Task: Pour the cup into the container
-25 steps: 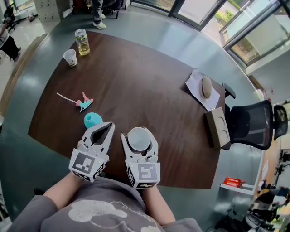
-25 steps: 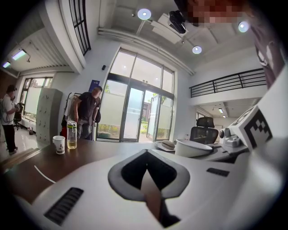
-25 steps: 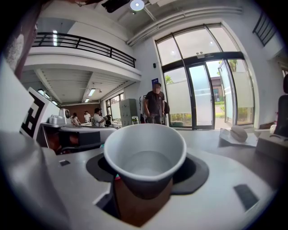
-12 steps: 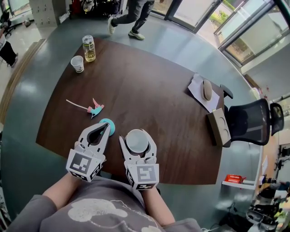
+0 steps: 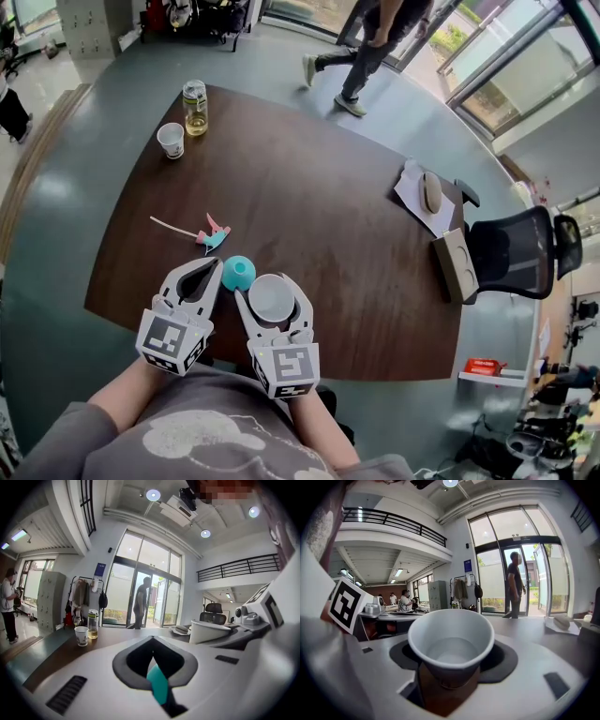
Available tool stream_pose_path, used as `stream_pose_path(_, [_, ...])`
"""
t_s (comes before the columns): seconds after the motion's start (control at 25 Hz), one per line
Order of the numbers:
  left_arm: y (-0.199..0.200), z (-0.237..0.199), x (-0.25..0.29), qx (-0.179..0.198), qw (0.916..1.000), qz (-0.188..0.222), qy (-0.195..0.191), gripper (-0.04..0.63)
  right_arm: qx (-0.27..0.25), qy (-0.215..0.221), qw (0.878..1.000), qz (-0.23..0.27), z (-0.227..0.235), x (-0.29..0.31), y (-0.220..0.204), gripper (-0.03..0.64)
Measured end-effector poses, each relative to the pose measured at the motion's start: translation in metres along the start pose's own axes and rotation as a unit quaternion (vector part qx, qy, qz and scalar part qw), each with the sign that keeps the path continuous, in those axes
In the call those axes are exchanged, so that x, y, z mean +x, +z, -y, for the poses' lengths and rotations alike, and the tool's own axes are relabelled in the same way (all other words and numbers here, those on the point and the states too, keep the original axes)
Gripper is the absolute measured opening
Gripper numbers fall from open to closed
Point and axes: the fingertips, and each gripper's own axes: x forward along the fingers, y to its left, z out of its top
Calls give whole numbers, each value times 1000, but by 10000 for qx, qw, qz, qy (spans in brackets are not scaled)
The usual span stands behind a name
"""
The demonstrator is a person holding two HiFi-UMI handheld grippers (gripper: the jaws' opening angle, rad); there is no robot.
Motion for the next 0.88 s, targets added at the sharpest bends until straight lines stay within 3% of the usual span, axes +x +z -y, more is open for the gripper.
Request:
stream_pose_path(0.36, [-10, -19, 10, -89, 9999, -73, -114, 8, 16, -178, 9993, -340, 1, 13, -19, 301])
stream_pose_path(0.88, [-29, -23, 12, -168, 9992, -274, -241, 8, -404, -260, 9888, -1414, 10, 29, -56, 301])
